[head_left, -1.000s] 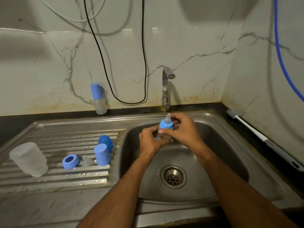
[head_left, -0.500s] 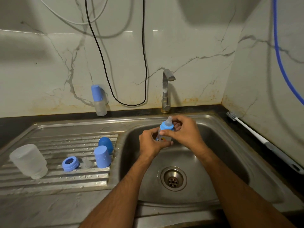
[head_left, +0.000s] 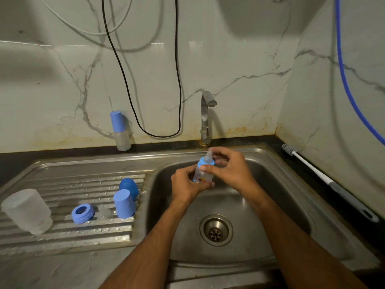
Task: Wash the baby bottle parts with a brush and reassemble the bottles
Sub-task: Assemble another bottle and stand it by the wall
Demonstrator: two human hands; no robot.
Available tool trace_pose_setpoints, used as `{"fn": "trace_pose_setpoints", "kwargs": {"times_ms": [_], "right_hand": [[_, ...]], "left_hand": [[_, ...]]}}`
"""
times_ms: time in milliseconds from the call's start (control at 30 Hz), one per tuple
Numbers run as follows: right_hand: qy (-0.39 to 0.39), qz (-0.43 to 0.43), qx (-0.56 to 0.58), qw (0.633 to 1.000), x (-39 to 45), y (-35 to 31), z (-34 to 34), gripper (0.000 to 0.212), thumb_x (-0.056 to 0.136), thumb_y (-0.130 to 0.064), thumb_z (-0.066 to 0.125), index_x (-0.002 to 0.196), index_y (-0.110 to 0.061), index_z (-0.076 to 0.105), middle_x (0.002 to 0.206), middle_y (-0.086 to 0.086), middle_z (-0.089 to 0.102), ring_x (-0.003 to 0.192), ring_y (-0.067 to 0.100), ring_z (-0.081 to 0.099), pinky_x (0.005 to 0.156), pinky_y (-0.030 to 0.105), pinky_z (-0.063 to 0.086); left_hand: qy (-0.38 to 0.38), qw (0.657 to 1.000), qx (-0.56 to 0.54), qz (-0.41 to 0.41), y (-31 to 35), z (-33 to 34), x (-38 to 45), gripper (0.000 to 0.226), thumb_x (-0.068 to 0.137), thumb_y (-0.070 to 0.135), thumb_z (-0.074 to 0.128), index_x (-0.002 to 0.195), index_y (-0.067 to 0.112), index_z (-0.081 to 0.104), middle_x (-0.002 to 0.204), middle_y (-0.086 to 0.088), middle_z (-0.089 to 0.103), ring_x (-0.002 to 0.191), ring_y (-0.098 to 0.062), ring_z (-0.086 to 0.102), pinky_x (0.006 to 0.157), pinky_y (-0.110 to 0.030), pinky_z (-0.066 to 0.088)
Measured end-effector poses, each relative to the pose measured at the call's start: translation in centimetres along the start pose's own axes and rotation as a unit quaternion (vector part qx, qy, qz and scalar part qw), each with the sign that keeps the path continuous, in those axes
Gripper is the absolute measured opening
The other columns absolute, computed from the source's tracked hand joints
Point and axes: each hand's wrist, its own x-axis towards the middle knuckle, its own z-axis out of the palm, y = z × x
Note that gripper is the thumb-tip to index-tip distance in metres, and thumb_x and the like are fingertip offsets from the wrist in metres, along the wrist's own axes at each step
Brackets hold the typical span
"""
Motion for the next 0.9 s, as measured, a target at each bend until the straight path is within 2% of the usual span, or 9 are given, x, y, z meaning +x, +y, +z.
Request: {"fn": "trace_pose_setpoints", "kwargs": {"times_ms": [67, 133, 300, 433, 533, 667, 733, 800, 900], "right_hand": [[-0.017, -0.004, 0.012, 1.000, 0.0, -0.1, -0.1, 0.054, 0.077, -0.005, 0.085, 0.126, -0.016, 0.066, 0.118, -0.005, 0.070, 0.109, 0.006, 0.067, 0.096, 0.027, 0.057], [-0.017, -0.006, -0.011, 1.000, -0.1, -0.1, 0.2, 0.048, 0.079, -0.002, 0.082, 0.123, -0.014, 0.068, 0.115, -0.004, 0.071, 0.106, 0.006, 0.067, 0.097, 0.028, 0.056], [0.024, -0.002, -0.056, 0.998, -0.3, 0.0, 0.8, 0.040, 0.074, -0.014, 0.089, 0.106, -0.019, 0.066, 0.096, -0.011, 0.068, 0.087, 0.002, 0.067, 0.071, 0.010, 0.055], [-0.051, 0.017, 0.014, 0.998, 0.0, -0.2, -1.1, 0.049, 0.079, -0.008, 0.084, 0.124, -0.018, 0.066, 0.115, -0.006, 0.072, 0.105, 0.006, 0.069, 0.089, 0.020, 0.057], [-0.100, 0.037, 0.061, 0.992, -0.1, 0.0, -2.0, 0.048, 0.084, -0.002, 0.078, 0.128, -0.015, 0.065, 0.119, -0.006, 0.072, 0.112, 0.008, 0.069, 0.087, 0.017, 0.056], [-0.001, 0.060, 0.014, 0.998, -0.6, 0.0, -0.2, 0.050, 0.077, -0.012, 0.085, 0.123, -0.013, 0.068, 0.111, -0.006, 0.071, 0.100, 0.006, 0.069, 0.077, 0.014, 0.056], [0.017, 0.062, 0.000, 0.998, -0.4, -0.3, 0.2, 0.051, 0.074, -0.017, 0.088, 0.122, -0.014, 0.068, 0.108, -0.006, 0.071, 0.093, 0.001, 0.068, 0.076, 0.014, 0.056], [-0.012, 0.058, 0.011, 0.998, -0.2, -0.6, -0.6, 0.049, 0.075, -0.017, 0.088, 0.120, -0.016, 0.069, 0.104, -0.009, 0.072, 0.088, -0.003, 0.069, 0.077, 0.013, 0.056], [-0.089, 0.057, 0.081, 0.991, -0.3, -0.5, -2.4, 0.048, 0.083, -0.005, 0.079, 0.128, -0.016, 0.065, 0.113, -0.010, 0.072, 0.101, -0.003, 0.069, 0.087, 0.017, 0.056]], "left_hand": [[0.001, 1.000, 0.000, 0.003, 0.0, 0.1, 0.0, 0.050, 0.066, 0.018, 0.093, 0.113, 0.019, 0.074, 0.097, 0.009, 0.076, 0.089, 0.001, 0.070, 0.080, -0.017, 0.057], [-0.004, 1.000, 0.003, 0.007, 0.0, 0.1, -0.1, 0.049, 0.067, 0.017, 0.092, 0.112, 0.019, 0.074, 0.096, 0.009, 0.076, 0.088, 0.002, 0.070, 0.077, -0.014, 0.056], [-0.018, 1.000, 0.008, 0.011, -0.3, 0.1, -0.2, 0.050, 0.068, 0.017, 0.091, 0.114, 0.020, 0.073, 0.098, 0.010, 0.075, 0.090, 0.004, 0.068, 0.075, -0.011, 0.054], [-0.087, 0.995, -0.036, -0.012, -0.1, -0.5, 0.0, 0.046, 0.068, 0.021, 0.091, 0.110, 0.022, 0.074, 0.097, 0.006, 0.076, 0.092, -0.007, 0.072, 0.083, -0.025, 0.058], [-0.147, 0.987, -0.060, -0.023, -0.2, -0.8, 0.1, 0.043, 0.070, 0.021, 0.091, 0.109, 0.019, 0.074, 0.101, 0.003, 0.077, 0.095, -0.013, 0.072, 0.088, -0.035, 0.058], [-0.072, 0.997, 0.021, 0.009, 0.3, -0.2, -0.3, 0.040, 0.070, 0.022, 0.090, 0.107, 0.021, 0.074, 0.094, 0.009, 0.076, 0.089, 0.001, 0.070, 0.081, -0.020, 0.058], [-0.065, 0.998, 0.016, 0.006, 0.3, -0.2, -0.2, 0.041, 0.070, 0.022, 0.090, 0.107, 0.020, 0.074, 0.093, 0.008, 0.076, 0.088, 0.000, 0.071, 0.081, -0.022, 0.059], [-0.097, 0.995, -0.019, -0.014, 0.0, -0.7, 0.0, 0.043, 0.069, 0.024, 0.091, 0.109, 0.019, 0.074, 0.096, 0.006, 0.077, 0.091, -0.006, 0.072, 0.085, -0.030, 0.060], [-0.161, 0.983, -0.082, -0.039, 0.3, -1.5, 0.2, 0.043, 0.073, 0.019, 0.088, 0.113, 0.016, 0.072, 0.104, 0.002, 0.077, 0.097, -0.013, 0.073, 0.090, -0.036, 0.059]]}}
